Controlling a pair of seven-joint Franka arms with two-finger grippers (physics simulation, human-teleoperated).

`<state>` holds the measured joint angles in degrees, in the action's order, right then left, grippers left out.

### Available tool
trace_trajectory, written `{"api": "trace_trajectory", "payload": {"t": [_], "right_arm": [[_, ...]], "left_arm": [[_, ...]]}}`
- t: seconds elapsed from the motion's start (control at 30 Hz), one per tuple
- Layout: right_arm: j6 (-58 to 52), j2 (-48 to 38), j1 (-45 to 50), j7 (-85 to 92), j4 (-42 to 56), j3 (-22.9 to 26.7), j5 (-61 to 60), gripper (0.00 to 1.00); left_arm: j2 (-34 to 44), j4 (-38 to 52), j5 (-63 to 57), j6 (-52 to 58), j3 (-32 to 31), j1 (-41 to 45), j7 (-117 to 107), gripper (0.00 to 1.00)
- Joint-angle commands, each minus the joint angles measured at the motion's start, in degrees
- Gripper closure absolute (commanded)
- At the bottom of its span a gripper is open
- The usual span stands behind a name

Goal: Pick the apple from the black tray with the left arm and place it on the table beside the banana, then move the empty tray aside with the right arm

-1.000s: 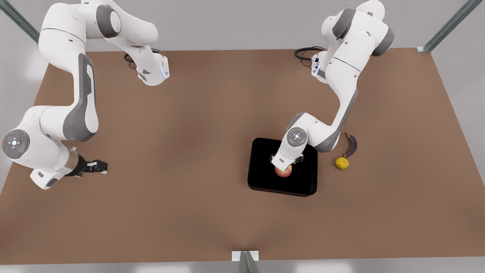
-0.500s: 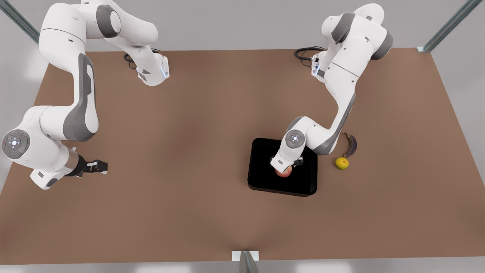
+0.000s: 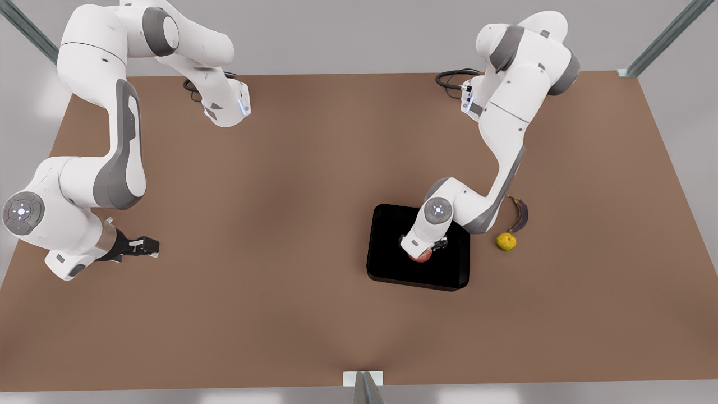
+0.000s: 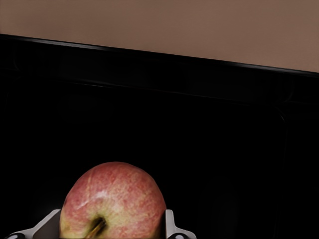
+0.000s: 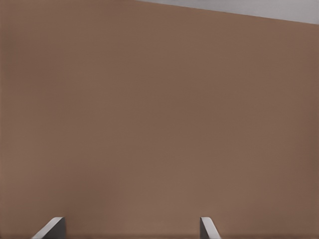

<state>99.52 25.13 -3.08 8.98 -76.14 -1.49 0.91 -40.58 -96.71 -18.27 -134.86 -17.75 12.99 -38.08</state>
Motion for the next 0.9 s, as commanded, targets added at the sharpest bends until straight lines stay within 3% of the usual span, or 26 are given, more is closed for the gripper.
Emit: {"api": "trace_trajectory", "payload": {"t": [0.0,0.27,0.3,0.33,0.43,0.57,0.67,0.7,0.77,0.87], "right_arm": [[-0.02,-0.08,0.0,0.07,0.03,0.0,-0.03,0.0],[-0.02,-0.08,0.0,0.07,0.03,0.09,-0.03,0.0],[-0.02,-0.08,0.0,0.07,0.03,0.0,-0.03,0.0],[-0.02,-0.08,0.0,0.07,0.03,0.09,-0.03,0.0],[-0.02,-0.08,0.0,0.07,0.03,0.0,-0.03,0.0],[-0.02,-0.08,0.0,0.07,0.03,0.09,-0.03,0.0],[-0.37,-0.08,0.0,0.07,-0.06,0.09,-0.65,0.0],[-6.52,-0.16,0.79,-2.99,0.03,-0.52,-2.76,0.0],[-15.22,-2.89,7.82,-20.23,0.03,-4.83,-2.58,0.0],[-18.39,-4.21,9.14,-36.74,1.44,-17.58,-3.11,0.0]], "left_arm": [[-0.56,0.03,-0.1,-2.51,-0.01,-0.15,0.73,0.0],[-1.26,-0.06,-0.1,-3.31,-0.01,-0.24,0.55,0.0],[-1.26,-0.06,-0.1,-3.31,-0.01,-0.33,0.38,0.05],[-1.26,-0.06,-0.1,-3.22,-0.01,-0.24,-0.33,0.19],[-1.17,-0.15,-0.19,-2.6,-0.01,-0.33,0.02,0.18],[8.05,-0.24,0.25,17.08,-0.36,-1.03,2.48,0.18],[16.32,0.12,3.68,28.95,-0.36,-9.47,22.42,0.18],[16.32,0.12,3.24,28.86,-0.1,-11.66,27.52,0.18],[15.44,1.17,1.23,28.16,-0.1,-18.17,37.64,0.18],[13.68,1.26,-0.27,24.91,-0.1,-24.76,48.26,0.18]]}}
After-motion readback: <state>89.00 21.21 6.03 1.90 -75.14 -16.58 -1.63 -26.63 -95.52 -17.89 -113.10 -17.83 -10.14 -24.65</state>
